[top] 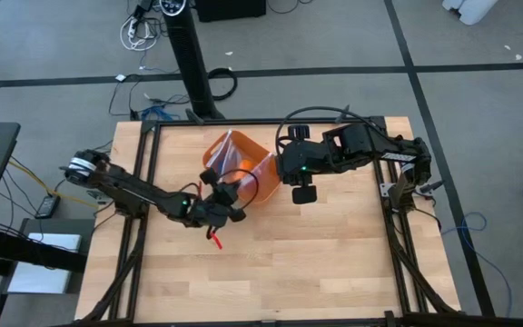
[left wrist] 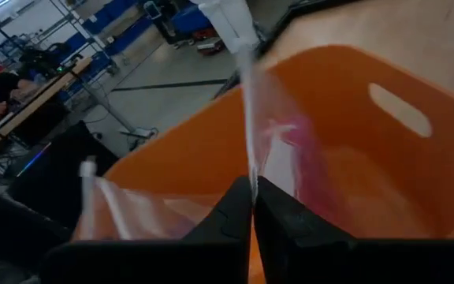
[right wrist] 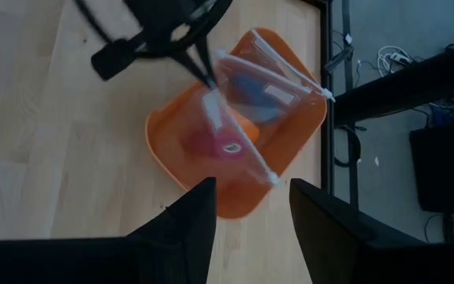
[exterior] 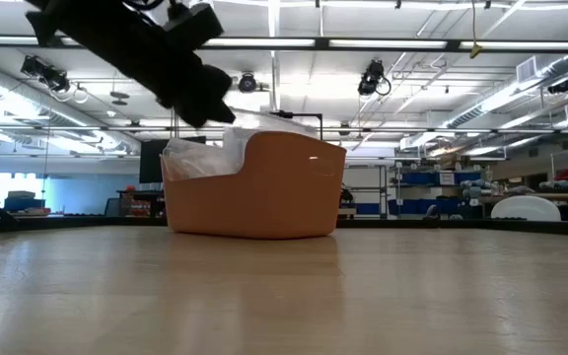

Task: Roll bandage
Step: Put the transparent zip bag inside the basket

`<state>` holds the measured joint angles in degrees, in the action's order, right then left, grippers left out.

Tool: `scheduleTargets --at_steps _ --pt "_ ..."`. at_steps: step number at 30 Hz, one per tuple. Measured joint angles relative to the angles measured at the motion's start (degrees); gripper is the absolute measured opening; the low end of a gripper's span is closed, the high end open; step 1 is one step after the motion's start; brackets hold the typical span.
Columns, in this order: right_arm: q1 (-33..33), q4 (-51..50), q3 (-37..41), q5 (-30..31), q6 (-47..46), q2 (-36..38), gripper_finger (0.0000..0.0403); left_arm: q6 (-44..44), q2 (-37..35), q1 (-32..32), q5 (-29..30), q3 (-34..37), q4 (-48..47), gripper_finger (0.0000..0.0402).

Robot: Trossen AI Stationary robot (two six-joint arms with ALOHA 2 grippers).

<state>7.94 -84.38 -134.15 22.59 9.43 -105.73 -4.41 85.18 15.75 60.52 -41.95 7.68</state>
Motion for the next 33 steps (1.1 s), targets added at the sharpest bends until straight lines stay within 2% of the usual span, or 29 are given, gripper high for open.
scheduleTargets --at_steps 4,8,18,21,24,28,33 --pt "0.00 0.09 0.00 0.00 0.05 0.00 0.0160 -0.43 -5.31 0.00 0.24 0.00 -6.80 0.0035" --pt "0.00 0.93 0.00 -0.02 0.54 0.00 0.0160 -1.51 -8.11 -0.02 -1.91 0.00 -12.03 0.0057" --pt "-0.20 2.15 0.00 -0.56 0.61 0.00 0.0160 -10.85 -9.26 -1.14 -2.23 0.02 -20.17 0.0117" --pt "-0.59 3.52 0.56 -4.25 -1.36 0.00 0.0160 -10.92 -9.98 -0.99 -2.76 0.04 -20.02 0.0121" --pt "-1.01 7.04 4.41 -7.80 -2.35 0.05 0.0160 -10.71 -13.04 0.15 -2.68 0.03 -19.56 0.0122" --pt "-2.07 14.81 14.56 -11.65 -2.30 0.00 0.0160 -11.13 -20.35 2.21 -2.88 0.04 -19.66 0.0122" --pt "-4.69 26.00 27.37 -10.63 -3.27 -0.11 0.0160 -11.29 -27.79 4.62 -11.03 0.00 -18.62 0.0122"
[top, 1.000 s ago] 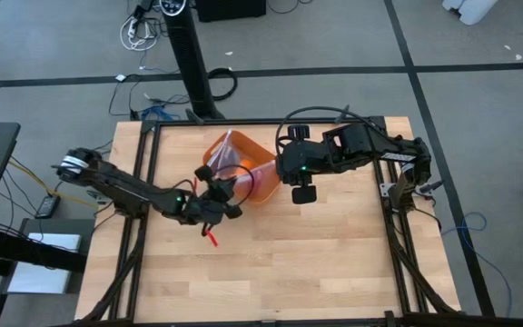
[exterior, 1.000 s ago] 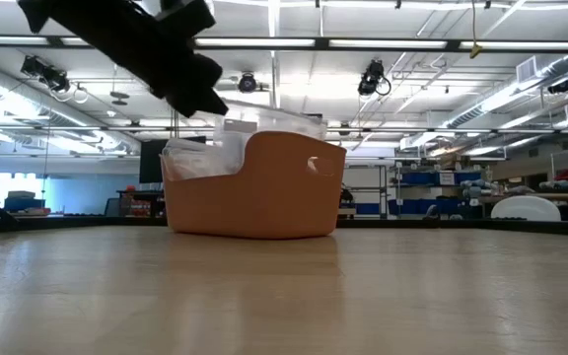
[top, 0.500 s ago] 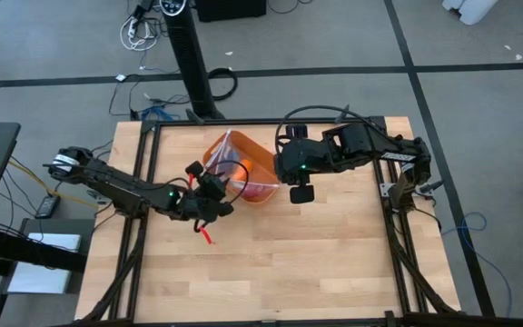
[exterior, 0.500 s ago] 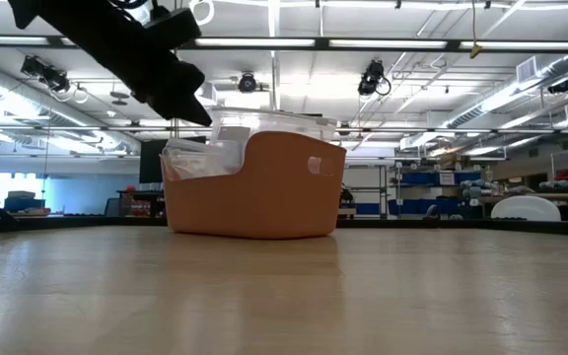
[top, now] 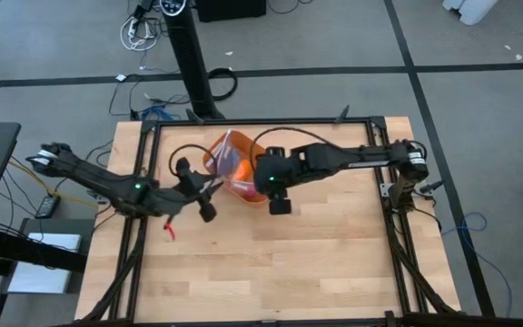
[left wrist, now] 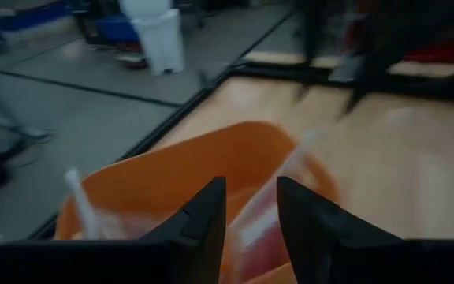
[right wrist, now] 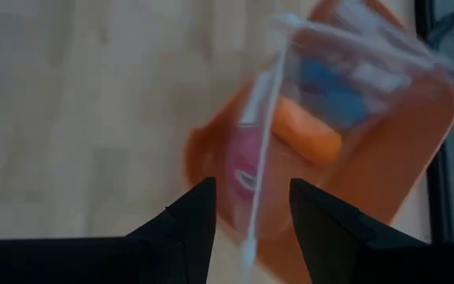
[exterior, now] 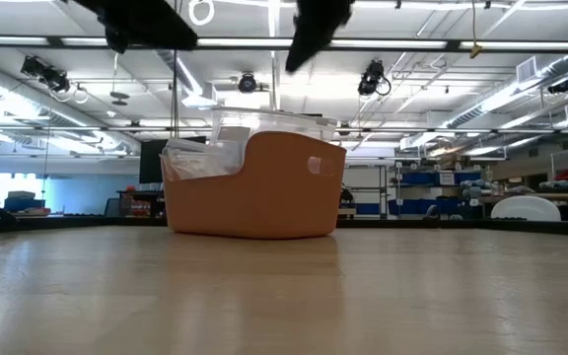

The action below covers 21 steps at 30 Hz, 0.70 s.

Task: Roll bandage
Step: Put the transparent zip bag inside the basket

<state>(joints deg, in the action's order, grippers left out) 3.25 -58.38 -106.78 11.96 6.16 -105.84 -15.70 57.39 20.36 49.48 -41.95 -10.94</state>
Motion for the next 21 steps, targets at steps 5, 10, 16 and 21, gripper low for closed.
scheduleTargets --at_steps 5,10,16,21 --pt "-3.78 8.21 9.11 -0.89 -0.46 0.00 0.0160 0.28 -2.83 1.99 -2.15 0.00 0.08 0.0122" --pt "-6.55 12.11 13.80 -5.94 1.43 0.02 0.0152 0.50 -2.76 2.58 -1.90 0.00 -1.06 0.0122" --pt "-9.11 13.03 15.56 -10.78 3.36 0.02 0.0110 0.46 -2.37 2.58 -0.78 0.00 -2.62 0.0122" --pt "-10.19 13.75 15.56 -10.97 7.49 0.02 0.0019 1.81 -2.34 2.55 0.10 0.00 -2.81 0.0122"
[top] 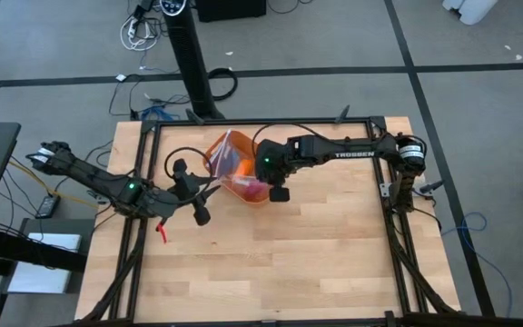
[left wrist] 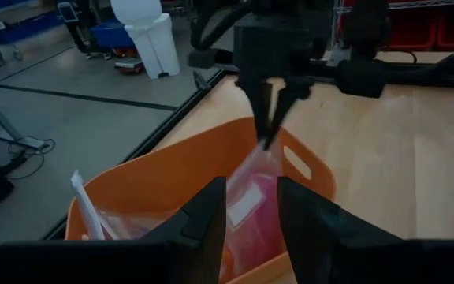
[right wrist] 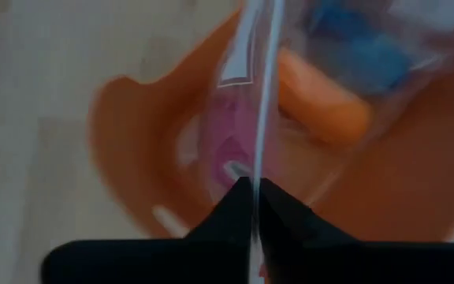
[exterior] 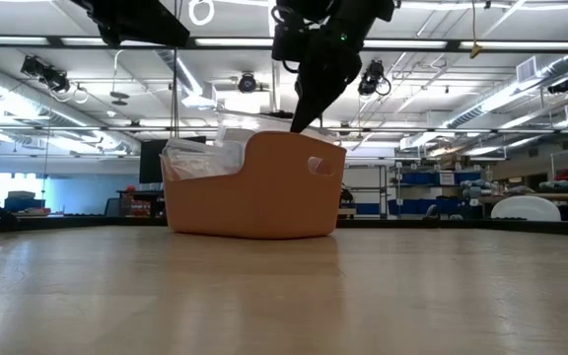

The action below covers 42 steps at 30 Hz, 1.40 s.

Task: Roll bandage
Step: Put the transparent zip bag inside the basket, then move the basket on top of the table

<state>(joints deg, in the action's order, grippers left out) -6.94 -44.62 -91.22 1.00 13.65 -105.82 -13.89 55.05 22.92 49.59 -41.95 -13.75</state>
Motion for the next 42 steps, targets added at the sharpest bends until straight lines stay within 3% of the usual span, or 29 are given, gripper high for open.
scheduleTargets --at_steps 5,13,17,21,28,42 --pt "-0.80 3.29 -1.03 3.43 6.98 0.00 0.0014 0.09 0.00 -0.02 0.01 0.00 0.04 0.0122" --pt "-2.63 10.38 -1.03 3.32 25.92 0.00 0.0006 0.11 0.00 -0.02 0.00 0.00 0.03 0.0122" --pt "-5.04 13.79 -1.03 0.76 28.72 0.00 0.0004 -0.01 0.02 -0.02 0.00 0.00 0.04 0.0122" --pt "-7.00 14.31 -1.07 -3.35 28.87 -0.66 0.0005 -0.15 0.02 -0.02 0.00 0.00 0.04 0.0122" --pt "-7.55 10.07 -0.95 -4.18 24.72 -4.19 0.0014 -0.44 0.02 -0.02 -0.03 0.92 0.31 0.0122" --pt "-7.10 15.18 -4.48 1.06 16.38 -2.79 0.0149 -1.60 0.07 -0.04 0.26 4.21 2.38 0.0122"
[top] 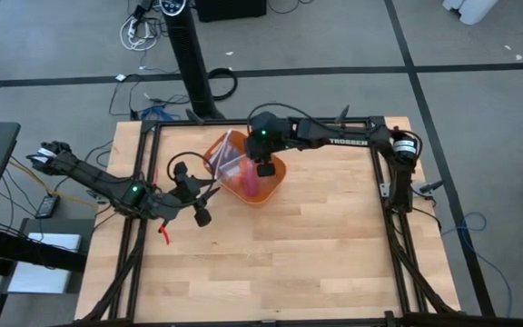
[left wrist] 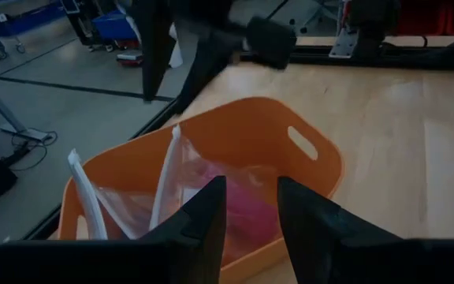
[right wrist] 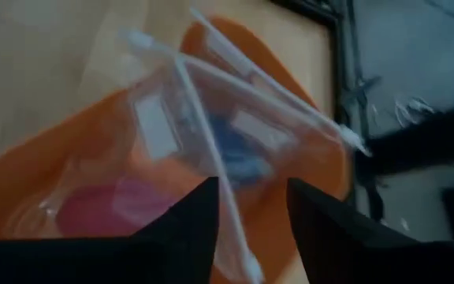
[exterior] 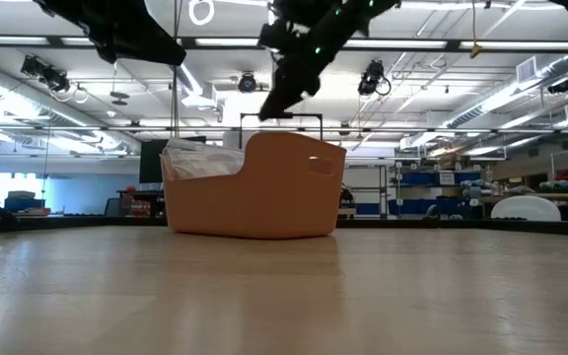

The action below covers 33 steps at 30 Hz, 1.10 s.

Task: Roll bandage
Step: Move the basket on top of the table

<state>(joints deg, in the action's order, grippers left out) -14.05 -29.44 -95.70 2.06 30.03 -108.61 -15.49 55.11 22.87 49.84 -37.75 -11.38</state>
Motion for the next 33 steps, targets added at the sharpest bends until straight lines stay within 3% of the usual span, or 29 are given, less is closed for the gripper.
scheduleTargets --at_steps 4,9,11,17,20,26,33 --pt "3.04 -7.06 -2.82 3.46 -2.37 2.36 0.0144 1.21 -0.02 0.00 0.52 0.08 -0.64 0.0122" --pt "8.67 -7.34 1.02 -9.52 -13.41 3.87 0.0044 1.73 0.00 0.00 1.27 2.56 0.26 0.0119" --pt "12.68 -2.81 4.67 -9.66 -15.59 3.23 0.0012 1.75 -0.02 0.00 1.27 3.71 1.57 0.0112" --pt "23.18 17.51 14.39 0.76 -24.45 2.68 0.0013 1.75 -0.04 0.00 1.04 5.17 1.34 0.0071" --pt "24.82 20.85 16.83 8.49 -28.67 2.68 0.0003 1.75 -0.04 0.00 0.94 5.17 2.02 0.0050" --pt "21.36 20.97 21.97 10.96 -34.52 2.81 0.0003 -1.46 0.00 0.02 -5.77 5.17 2.75 0.0016" --pt "16.31 16.65 23.91 18.11 -36.47 2.92 0.0002 -7.98 -0.06 -0.41 -3.19 8.93 2.89 0.0005"
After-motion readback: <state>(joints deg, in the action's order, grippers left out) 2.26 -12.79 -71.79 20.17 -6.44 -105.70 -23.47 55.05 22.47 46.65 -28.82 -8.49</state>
